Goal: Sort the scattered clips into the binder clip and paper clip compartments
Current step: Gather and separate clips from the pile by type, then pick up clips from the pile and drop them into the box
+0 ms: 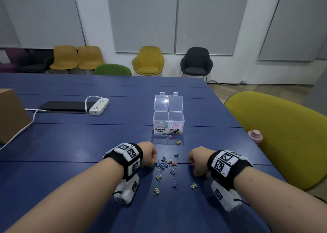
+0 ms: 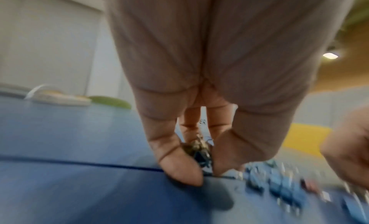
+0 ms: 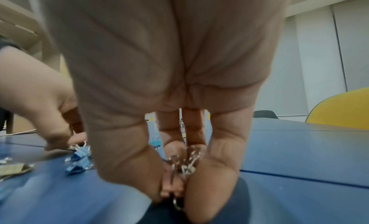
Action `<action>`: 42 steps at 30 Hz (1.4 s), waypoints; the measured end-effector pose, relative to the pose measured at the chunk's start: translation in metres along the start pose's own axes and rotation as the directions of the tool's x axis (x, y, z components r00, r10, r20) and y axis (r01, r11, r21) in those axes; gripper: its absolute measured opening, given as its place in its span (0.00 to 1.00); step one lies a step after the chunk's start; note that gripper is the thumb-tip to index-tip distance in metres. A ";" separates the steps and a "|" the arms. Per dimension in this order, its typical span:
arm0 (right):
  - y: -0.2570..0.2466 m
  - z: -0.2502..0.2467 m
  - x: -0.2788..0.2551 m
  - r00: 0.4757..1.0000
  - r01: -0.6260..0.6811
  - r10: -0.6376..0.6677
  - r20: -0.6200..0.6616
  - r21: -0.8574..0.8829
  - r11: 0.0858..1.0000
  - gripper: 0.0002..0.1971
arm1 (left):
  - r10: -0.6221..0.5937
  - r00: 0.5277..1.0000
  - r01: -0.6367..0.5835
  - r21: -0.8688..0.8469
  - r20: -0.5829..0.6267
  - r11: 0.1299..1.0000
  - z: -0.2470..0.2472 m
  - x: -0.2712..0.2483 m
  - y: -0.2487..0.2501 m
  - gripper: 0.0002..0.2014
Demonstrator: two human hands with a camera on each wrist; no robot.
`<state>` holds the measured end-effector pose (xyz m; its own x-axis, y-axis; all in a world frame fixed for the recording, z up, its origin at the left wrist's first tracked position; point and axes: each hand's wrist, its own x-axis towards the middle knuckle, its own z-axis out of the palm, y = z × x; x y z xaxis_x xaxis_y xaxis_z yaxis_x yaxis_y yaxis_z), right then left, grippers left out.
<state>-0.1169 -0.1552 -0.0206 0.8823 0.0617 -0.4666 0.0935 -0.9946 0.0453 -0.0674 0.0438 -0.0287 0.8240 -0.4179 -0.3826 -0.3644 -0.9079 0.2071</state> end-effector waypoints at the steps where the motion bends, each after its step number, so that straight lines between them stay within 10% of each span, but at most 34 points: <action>1: -0.002 0.001 0.000 1.000 0.002 -0.002 -0.019 0.006 1.000 0.10 | -0.021 1.000 0.022 -0.176 0.002 0.984 0.000 0.000 -0.007 0.13; 3: -0.004 0.005 0.001 0.998 -0.006 0.008 -0.065 0.028 1.000 0.11 | -0.044 0.999 0.049 -0.622 0.024 0.782 0.002 -0.001 -0.017 0.14; 5: -0.005 0.007 0.002 0.994 -0.017 0.023 -0.110 0.059 0.998 0.14 | -0.052 0.999 0.028 -0.947 0.012 0.320 0.002 -0.004 -0.023 0.15; 9: -0.005 0.004 0.001 0.992 0.001 0.017 -0.121 0.146 0.989 0.10 | -0.082 0.996 -0.021 -0.896 0.017 -0.444 -0.005 -0.012 -0.031 0.11; 12: 0.002 0.005 0.004 0.991 0.005 0.056 -0.121 0.449 0.894 0.11 | -0.070 0.997 -0.042 -0.746 0.006 -0.665 -0.008 -0.019 -0.037 0.08; 14: 0.007 0.007 0.004 0.992 0.029 0.071 -0.103 0.739 0.674 0.10 | -0.073 0.997 -0.034 -0.701 0.026 -0.712 -0.007 -0.023 -0.040 0.07; 20: 0.023 0.013 0.005 0.995 0.099 0.037 -0.092 0.906 -0.411 0.11 | -0.138 0.973 0.069 -0.799 0.187 -0.598 -0.002 -0.022 -0.035 0.12; 26: 0.024 0.023 0.007 0.989 0.036 -0.063 -0.137 0.620 -0.784 0.17 | -0.194 0.951 0.192 -0.951 0.241 -0.244 0.008 -0.012 -0.022 0.14; 30: 0.016 0.019 0.010 0.993 -0.021 -0.096 -0.070 0.695 -0.719 0.03 | -0.225 0.948 0.260 -0.955 0.225 0.141 0.010 -0.008 -0.020 0.07; 34: 0.018 0.017 0.023 0.990 -0.096 -0.139 0.033 0.877 -0.472 0.11 | -0.205 0.953 0.288 -0.884 0.225 0.368 0.000 -0.002 -0.025 0.12; 42: 0.030 -0.013 0.047 0.993 -0.103 -0.027 0.111 0.971 0.214 0.17 | -0.183 0.982 0.133 -0.838 0.040 0.529 -0.057 0.028 -0.019 0.12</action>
<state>-0.0663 -0.1813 -0.0298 0.8228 0.0784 -0.5630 -0.5190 -0.3002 -0.8003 -0.0127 0.0512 0.0083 0.8587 -0.2456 -0.4498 0.2806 -0.5091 0.8137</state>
